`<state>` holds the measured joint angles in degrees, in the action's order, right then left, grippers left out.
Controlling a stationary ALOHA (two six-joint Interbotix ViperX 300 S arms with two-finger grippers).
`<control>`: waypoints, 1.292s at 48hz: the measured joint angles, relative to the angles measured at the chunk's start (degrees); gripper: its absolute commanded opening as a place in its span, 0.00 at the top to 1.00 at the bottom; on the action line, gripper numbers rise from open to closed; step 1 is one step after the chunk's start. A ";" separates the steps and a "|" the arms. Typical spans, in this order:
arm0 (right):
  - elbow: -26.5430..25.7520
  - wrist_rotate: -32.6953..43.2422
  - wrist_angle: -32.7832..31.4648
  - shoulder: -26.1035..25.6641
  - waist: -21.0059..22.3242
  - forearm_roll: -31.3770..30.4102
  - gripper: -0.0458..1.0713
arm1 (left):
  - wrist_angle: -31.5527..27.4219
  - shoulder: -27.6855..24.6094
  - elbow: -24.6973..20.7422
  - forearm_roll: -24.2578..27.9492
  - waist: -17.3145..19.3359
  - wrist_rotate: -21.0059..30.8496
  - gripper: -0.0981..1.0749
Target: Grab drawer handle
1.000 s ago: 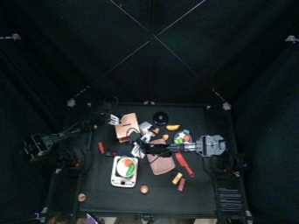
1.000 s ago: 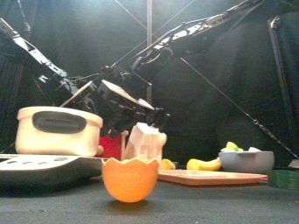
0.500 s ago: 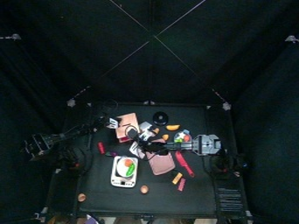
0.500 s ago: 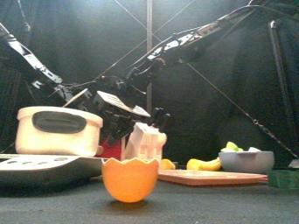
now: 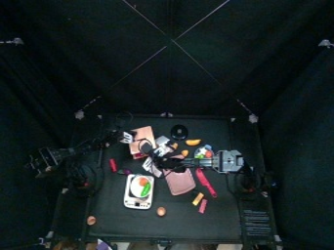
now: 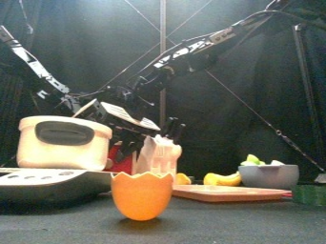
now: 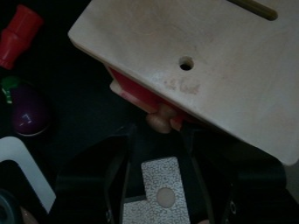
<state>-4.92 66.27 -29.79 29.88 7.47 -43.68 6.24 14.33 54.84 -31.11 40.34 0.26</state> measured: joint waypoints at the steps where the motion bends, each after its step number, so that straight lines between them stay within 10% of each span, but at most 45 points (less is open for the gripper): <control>1: -0.18 0.00 0.00 0.18 0.09 0.26 0.21 | 0.00 0.00 0.00 0.00 0.00 0.00 0.49; 62: -10.37 0.35 -10.99 6.33 -0.18 5.10 0.37 | 0.09 -0.09 0.00 -0.09 0.18 0.09 0.49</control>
<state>-15.29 66.62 -40.78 36.21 7.29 -38.58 6.33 14.24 54.84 -31.20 40.52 0.35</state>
